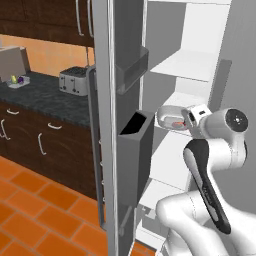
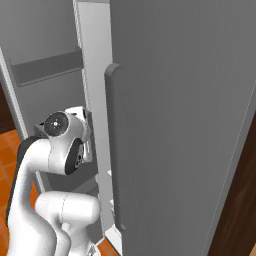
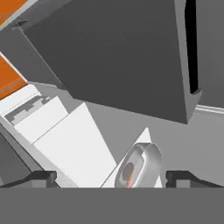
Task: Take the meat container that has the shrimp and place it on the second highest rack of the freezer. Then take the vegetable container that has the eggplant and corn and place it on the highest rack of the freezer.
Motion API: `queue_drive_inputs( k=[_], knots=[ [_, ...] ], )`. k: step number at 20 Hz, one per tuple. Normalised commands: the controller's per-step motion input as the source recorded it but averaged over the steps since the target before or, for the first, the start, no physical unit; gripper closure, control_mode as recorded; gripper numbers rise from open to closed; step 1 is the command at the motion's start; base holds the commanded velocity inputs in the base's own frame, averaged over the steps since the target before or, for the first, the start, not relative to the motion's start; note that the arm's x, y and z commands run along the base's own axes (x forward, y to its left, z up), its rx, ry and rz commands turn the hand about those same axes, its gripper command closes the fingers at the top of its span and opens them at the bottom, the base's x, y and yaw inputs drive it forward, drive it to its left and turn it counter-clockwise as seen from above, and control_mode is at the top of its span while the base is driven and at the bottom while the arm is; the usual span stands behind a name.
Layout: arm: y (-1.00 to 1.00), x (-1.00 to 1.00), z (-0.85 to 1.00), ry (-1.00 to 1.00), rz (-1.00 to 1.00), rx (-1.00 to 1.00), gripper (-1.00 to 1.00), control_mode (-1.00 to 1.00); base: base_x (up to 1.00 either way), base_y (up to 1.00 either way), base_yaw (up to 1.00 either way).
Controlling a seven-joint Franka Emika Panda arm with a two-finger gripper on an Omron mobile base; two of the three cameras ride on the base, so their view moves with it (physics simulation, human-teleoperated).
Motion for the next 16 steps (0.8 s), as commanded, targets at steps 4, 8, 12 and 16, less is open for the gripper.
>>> queue_drive_inputs(
  k=[4,8,12,16],
  knots=[
    [0.08,-1.0,-0.51,0.1,-0.12,0.05,-1.0,-1.0,0.0,0.0,0.0],
    [0.15,-0.44,-0.66,0.0,-0.03,-0.03,-1.0,-1.0,0.0,0.0,0.0],
    [0.22,0.0,-0.39,0.0,0.0,-0.07,-1.0,-1.0,0.0,0.0,0.0],
    [0.23,0.0,-0.39,0.0,0.0,-0.07,-1.0,-1.0,0.0,0.0,0.0]
  ],
)
